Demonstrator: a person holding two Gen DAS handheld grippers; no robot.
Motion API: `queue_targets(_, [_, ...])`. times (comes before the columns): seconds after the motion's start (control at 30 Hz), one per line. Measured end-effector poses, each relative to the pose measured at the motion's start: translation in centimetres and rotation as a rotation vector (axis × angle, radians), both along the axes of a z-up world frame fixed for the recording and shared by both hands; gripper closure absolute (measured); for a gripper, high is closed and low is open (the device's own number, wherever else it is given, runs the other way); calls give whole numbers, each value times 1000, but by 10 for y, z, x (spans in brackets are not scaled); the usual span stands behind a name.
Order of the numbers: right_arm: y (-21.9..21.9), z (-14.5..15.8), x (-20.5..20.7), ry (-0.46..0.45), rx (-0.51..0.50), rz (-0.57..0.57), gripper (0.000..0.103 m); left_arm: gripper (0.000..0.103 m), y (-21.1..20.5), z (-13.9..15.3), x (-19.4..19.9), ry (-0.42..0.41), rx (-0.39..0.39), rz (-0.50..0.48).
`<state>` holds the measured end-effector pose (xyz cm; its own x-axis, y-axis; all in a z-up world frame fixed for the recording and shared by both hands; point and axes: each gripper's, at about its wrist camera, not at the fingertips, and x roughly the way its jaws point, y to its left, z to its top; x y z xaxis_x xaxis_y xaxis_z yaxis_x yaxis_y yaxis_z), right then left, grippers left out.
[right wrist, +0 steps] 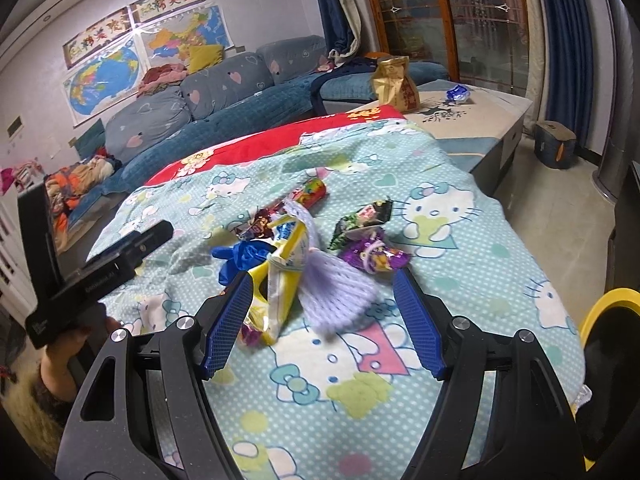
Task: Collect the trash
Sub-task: 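Grasp the blue glove with the left tool while the right tool grasps a yellow snack packet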
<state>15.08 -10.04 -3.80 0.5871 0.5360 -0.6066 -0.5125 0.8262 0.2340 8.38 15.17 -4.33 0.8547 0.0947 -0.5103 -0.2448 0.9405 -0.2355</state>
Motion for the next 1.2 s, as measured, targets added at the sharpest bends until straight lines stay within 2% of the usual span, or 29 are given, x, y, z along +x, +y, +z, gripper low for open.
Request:
queue_targets(0.07, [7,-1,3,5,2,8,38,21,2,-6,3,13,-21,-14])
queue_targets(0.2, [17,-3,11,17,9,18,38,40,4,-19,12,41,-93,-53])
queue_targets(0.4, [37,-8,25,46,8,35,41,54,5,-36,30,89,-161,-94])
queue_targets(0.5, [44,-15,35,76,10,35,51,58,5,-42,37,105,-193,-106])
queue_targets(0.6, [48,-22,43,122,25,34,66,62,6,-47,42,115,-230,-110])
queue_targets(0.67, [50,-27,46,156,35,37,82,64,7,-50,45,119,-245,-113])
queue_targets(0.83, [44,-28,42,169,65,35,89,82,3,-52,51,118,-268,-139])
queue_targets(0.9, [40,-27,40,167,75,31,90,92,-1,-51,51,113,-270,-153])
queue_targets(1.07, [25,-19,32,156,106,17,94,100,-14,-42,47,88,-259,-195])
queue_targets(1.2, [14,-12,26,136,118,12,98,101,-28,-30,41,60,-241,-229])
